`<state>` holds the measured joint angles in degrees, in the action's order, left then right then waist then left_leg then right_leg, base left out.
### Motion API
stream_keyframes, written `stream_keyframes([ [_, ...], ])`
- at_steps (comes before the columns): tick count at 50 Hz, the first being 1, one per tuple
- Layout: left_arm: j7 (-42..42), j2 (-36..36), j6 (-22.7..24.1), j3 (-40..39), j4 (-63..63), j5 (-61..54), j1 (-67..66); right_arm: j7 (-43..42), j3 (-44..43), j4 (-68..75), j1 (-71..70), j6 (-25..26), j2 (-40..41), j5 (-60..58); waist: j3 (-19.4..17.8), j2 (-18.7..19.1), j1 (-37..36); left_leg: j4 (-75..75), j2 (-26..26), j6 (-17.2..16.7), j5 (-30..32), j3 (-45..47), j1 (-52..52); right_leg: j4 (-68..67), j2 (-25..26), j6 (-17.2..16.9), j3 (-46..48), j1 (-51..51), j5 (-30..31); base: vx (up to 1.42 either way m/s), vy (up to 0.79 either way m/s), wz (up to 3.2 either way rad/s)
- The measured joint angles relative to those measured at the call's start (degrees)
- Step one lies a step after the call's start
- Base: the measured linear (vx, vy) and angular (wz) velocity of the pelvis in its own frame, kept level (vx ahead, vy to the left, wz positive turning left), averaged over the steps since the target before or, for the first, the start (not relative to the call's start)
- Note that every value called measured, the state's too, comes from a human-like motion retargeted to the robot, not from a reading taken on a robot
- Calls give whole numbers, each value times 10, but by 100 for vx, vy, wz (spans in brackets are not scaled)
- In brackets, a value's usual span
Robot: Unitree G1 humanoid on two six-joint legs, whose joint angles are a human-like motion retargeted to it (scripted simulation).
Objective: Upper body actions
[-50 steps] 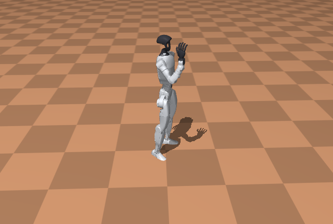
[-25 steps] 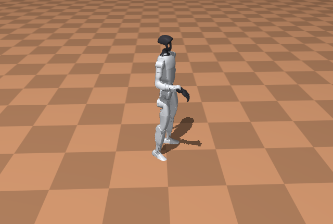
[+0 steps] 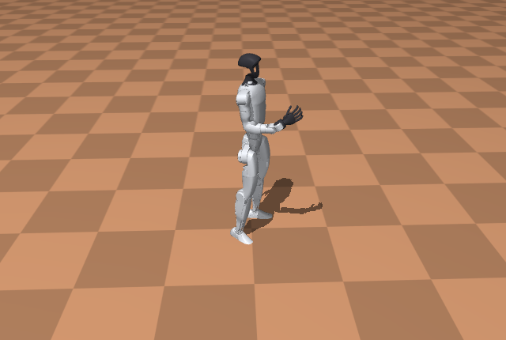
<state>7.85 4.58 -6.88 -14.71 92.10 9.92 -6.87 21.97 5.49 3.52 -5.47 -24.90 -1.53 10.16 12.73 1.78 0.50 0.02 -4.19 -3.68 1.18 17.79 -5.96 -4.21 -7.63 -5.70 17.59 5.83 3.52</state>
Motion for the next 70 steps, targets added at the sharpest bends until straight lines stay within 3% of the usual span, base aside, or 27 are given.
stream_keyframes([
  [5, 4, 3, 1, 8, 2, -1, -2, -7, 10, -9, -48, 23, 35, 161, 2, -2, -4, 0, 1, 0, -1, -3, 3, 0, -1, 0, 3, -4, -1, 0, 0, 0],
  [8, 7, 5, 0, 13, 3, -5, -5, -13, 20, -14, -96, 29, 43, 190, 4, -3, -5, 1, 1, -2, -2, -4, 6, -1, -3, 0, 5, -6, -1, 0, 0, 0],
  [13, 5, 7, 0, 16, 3, -7, -5, 24, 64, -4, -186, 56, 32, 75, 5, -5, -5, 1, 0, -4, -5, 1, 10, -4, -4, 1, 2, -2, 1, 0, 1, -4],
  [21, -5, 8, -6, 18, 1, 22, 4, 0, 117, 28, -251, 30, 38, -64, 12, -12, -40, -3, -3, 0, -4, 26, 14, -4, 3, 2, -22, 3, 3, 1, 2, -24],
  [37, 4, 9, -3, -4, 8, -7, -2, -175, 92, -35, -220, -13, -2, -156, 14, -8, -7, -5, 8, 5, -11, -6, 13, -2, 0, -1, 10, -9, -5, 2, -1, 16],
  [42, 3, 10, -3, -2, 6, 3, 0, -286, 64, -100, -194, -52, -39, -194, 12, -8, -9, -6, 7, 7, -10, 3, 13, -2, 2, 0, 1, -6, -4, 0, -1, -8],
  [47, 2, 12, -4, 2, 3, 19, 2, -471, 1, -179, -150, -70, -84, -291, 9, -9, -14, -8, 5, 9, -9, 14, 13, -2, 6, 0, -9, -2, -2, 1, -2, -20],
  [51, 0, 12, -4, 0, 3, 21, 4, -664, -78, -254, -97, -35, -114, -435, 9, -9, -16, -10, 6, 12, -9, 21, 12, -2, 9, 0, -15, 1, -1, 0, 0, -5],
  [57, 2, 10, -4, -2, 4, 19, 4, -832, -216, -290, -35, 107, -108, -587, 8, -7, -12, -11, 5, 14, -10, 25, 12, -1, 12, 0, -19, 4, 0, 0, 0, 0],
  [63, 6, 10, -3, -2, 3, 17, 0, -835, -314, -244, -46, 230, -84, -537, 9, -4, -7, -12, 4, 15, -10, 30, 11, 0, 14, 0, -21, 6, 2, 0, 0, 0],
  [70, 6, 10, -4, 1, 3, 15, 1, -802, -334, -221, -57, 250, -90, -495, 5, -4, -6, -13, 4, 15, -9, 38, 14, -1, 15, 1, -27, 8, 4, 0, 0, 0],
])
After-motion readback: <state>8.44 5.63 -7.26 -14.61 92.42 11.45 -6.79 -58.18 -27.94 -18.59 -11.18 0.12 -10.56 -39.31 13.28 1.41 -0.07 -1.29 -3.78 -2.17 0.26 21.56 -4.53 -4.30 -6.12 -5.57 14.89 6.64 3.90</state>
